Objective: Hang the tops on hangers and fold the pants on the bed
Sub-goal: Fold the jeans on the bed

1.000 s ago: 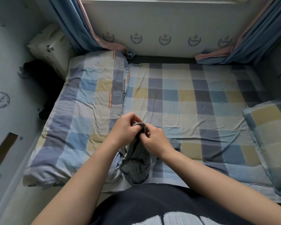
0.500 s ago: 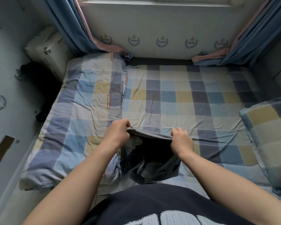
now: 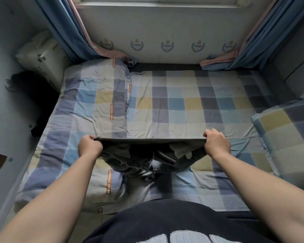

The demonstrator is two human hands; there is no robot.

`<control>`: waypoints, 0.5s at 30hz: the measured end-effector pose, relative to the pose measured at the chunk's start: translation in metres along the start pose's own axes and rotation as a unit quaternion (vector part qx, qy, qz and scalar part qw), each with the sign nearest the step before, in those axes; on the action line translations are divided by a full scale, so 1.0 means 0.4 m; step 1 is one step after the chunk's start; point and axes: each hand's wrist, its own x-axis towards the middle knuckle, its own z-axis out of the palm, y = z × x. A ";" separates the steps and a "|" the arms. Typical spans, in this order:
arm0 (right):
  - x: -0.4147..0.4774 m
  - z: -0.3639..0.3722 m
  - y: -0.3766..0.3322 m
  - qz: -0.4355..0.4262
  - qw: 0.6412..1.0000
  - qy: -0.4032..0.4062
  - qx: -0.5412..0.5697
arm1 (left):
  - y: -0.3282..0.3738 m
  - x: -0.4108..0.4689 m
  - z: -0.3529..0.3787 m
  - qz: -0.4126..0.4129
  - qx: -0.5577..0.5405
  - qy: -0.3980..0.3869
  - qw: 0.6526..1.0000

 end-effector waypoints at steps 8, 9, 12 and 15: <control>0.008 0.009 0.035 0.103 0.990 -0.030 0.094 | -0.128 0.018 0.028 -0.145 -0.029 -0.022 0.989; 0.006 0.011 0.037 0.124 0.985 -0.042 0.111 | -0.141 0.009 0.022 -0.123 0.018 -0.021 0.992; -0.003 0.022 0.026 0.215 0.932 -0.087 0.279 | -0.169 -0.010 0.015 -0.094 0.072 -0.049 0.992; -0.008 0.030 0.008 0.310 0.827 -0.135 0.450 | -0.164 -0.024 0.017 -0.204 -0.117 -0.134 0.963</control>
